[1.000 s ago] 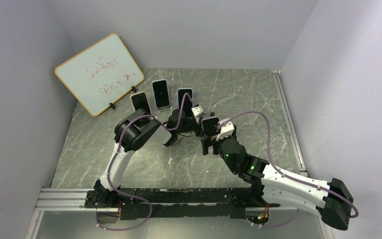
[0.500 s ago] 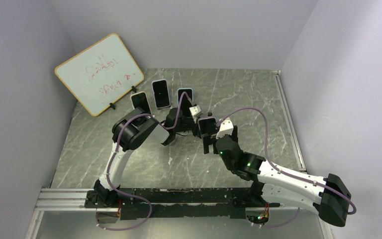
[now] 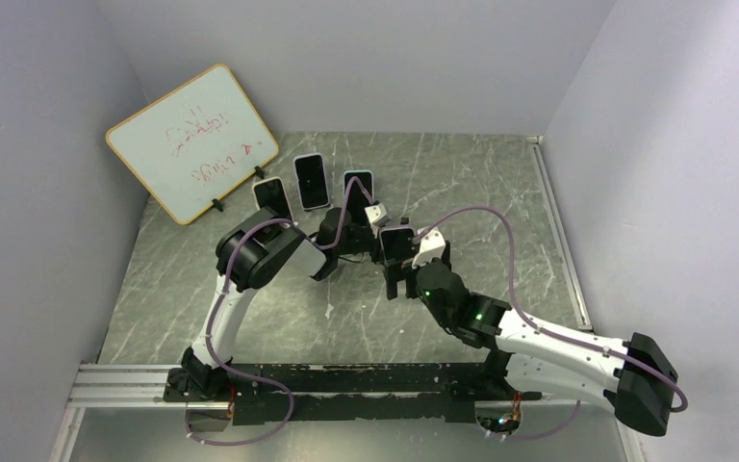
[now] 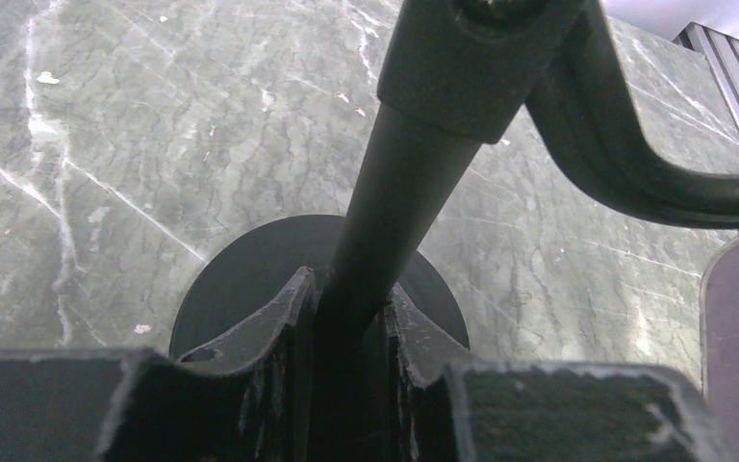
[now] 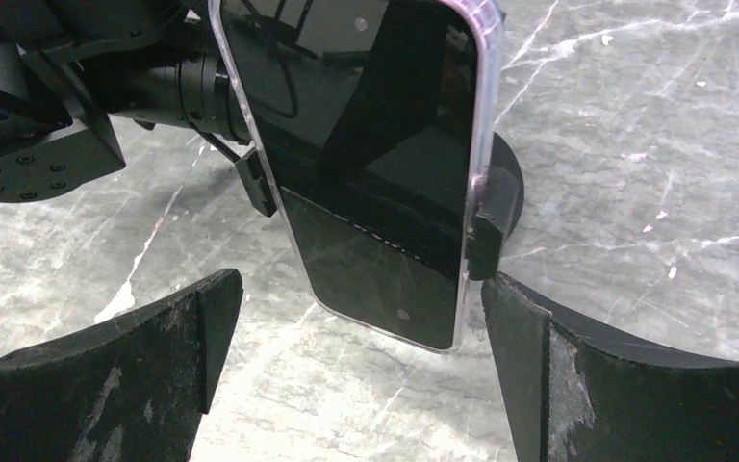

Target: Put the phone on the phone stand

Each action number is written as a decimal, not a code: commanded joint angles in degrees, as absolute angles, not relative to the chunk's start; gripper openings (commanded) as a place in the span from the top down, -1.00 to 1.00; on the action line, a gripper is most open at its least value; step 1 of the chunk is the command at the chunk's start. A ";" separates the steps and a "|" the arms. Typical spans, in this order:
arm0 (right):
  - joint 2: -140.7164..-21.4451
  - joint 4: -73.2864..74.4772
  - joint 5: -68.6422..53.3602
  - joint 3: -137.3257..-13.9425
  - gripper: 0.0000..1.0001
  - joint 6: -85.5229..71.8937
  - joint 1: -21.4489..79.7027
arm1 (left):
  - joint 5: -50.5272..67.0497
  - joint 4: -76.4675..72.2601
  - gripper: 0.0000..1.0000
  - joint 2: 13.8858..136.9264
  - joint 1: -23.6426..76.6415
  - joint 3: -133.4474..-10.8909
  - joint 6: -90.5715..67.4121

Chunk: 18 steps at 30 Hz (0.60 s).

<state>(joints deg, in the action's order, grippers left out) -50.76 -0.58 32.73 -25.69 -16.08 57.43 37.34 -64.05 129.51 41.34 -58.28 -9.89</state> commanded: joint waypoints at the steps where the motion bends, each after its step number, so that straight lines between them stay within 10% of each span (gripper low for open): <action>1: -52.07 -4.32 31.56 -24.59 -1.00 -16.40 57.38 | 38.49 -57.81 0.90 130.09 40.57 -56.45 -13.25; 18: -51.14 2.80 38.68 -26.10 -1.00 -22.05 57.35 | 38.50 -56.58 0.90 130.68 40.65 -57.19 -13.07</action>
<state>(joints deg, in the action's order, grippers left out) -51.03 -0.97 35.22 -25.39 -19.51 57.45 37.54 -63.99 129.51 41.28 -58.28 -9.85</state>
